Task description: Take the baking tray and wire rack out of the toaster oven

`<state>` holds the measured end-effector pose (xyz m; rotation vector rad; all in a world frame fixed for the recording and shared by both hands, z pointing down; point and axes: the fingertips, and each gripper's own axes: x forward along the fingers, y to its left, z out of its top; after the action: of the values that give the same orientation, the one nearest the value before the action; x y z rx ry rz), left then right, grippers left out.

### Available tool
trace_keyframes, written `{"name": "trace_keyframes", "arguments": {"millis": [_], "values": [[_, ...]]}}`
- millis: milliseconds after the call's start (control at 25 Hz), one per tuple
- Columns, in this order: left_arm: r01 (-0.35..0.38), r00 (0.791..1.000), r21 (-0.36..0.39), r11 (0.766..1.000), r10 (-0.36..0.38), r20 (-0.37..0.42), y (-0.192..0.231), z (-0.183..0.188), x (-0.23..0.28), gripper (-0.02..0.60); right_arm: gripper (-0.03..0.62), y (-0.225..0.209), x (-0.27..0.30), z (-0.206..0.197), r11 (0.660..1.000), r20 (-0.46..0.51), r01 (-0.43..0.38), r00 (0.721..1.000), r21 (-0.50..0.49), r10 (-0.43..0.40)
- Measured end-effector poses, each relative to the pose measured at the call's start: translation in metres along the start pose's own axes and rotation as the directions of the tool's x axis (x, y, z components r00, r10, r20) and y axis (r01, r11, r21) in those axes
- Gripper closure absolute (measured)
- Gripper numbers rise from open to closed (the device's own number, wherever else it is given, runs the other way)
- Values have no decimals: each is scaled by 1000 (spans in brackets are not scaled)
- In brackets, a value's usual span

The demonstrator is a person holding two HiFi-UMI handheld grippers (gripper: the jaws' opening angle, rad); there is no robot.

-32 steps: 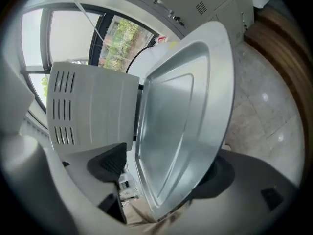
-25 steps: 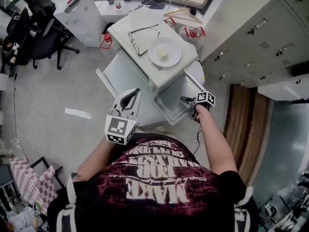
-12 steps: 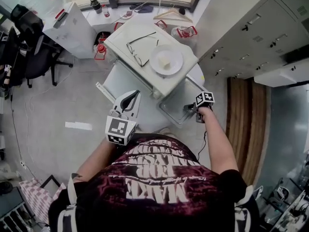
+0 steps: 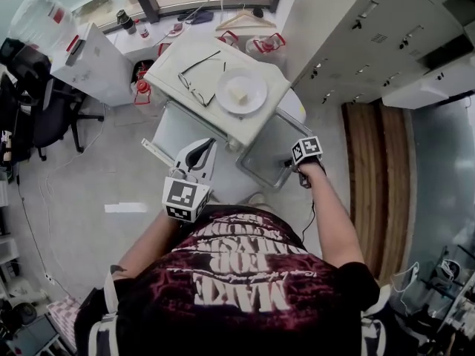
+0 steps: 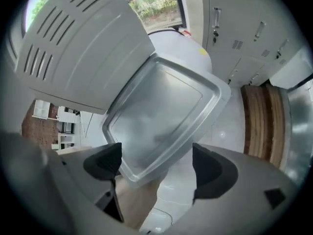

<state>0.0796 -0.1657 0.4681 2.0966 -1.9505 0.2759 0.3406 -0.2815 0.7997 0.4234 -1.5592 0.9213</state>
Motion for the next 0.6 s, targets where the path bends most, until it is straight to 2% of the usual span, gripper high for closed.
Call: {"name": "trace_keyframes", "arguments": {"millis": [120, 200, 240, 360, 520, 600], "values": [[6, 1000, 9, 1000, -6, -3, -7, 0, 0, 571, 134, 7, -16, 13, 998, 114, 24, 993, -65, -17], [0, 1000, 12, 1000, 0, 0, -10, 1, 0, 571, 160, 15, -35, 23, 992, 240, 42, 971, -123, -11], [-5, 1000, 13, 1000, 5, 3, -10, 2, 1, 572, 201, 21, -46, 27, 988, 309, 52, 951, -147, -4], [-20, 1000, 19, 1000, 20, 10, -15, 7, 2, 572, 343, 41, -81, 29, 973, 487, 91, 873, -213, 25], [-36, 999, 22, 999, 35, 31, -25, 14, 3, 571, 580, 62, -126, 21, 946, 679, 178, 732, -272, 57], [-47, 998, 22, 999, 46, 45, -29, 19, 2, 571, 589, 69, -145, 17, 933, 738, 219, 671, -284, 68]]}}
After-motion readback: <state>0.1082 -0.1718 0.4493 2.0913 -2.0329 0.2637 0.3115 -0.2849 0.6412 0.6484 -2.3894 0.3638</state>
